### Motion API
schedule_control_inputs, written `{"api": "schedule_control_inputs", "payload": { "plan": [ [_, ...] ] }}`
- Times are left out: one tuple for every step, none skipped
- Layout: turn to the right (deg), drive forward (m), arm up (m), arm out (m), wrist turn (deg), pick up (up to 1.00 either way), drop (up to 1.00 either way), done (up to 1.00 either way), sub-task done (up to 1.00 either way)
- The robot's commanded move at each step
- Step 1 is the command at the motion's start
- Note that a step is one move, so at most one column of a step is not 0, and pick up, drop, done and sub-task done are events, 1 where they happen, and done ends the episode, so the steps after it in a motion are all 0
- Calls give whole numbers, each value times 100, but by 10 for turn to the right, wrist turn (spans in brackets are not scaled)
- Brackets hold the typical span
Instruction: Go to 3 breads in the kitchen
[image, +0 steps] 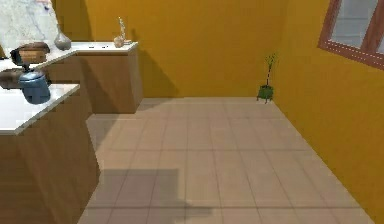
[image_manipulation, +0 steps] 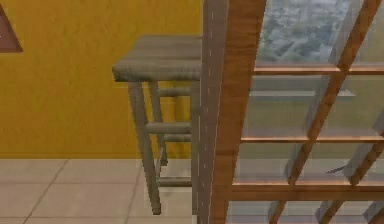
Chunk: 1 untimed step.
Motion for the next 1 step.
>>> {"api": "schedule_control_inputs", "payload": {
  "plan": [
    [-180, 0, 0, 0, 0, 0, 0, 0, 0]
  ]
}}
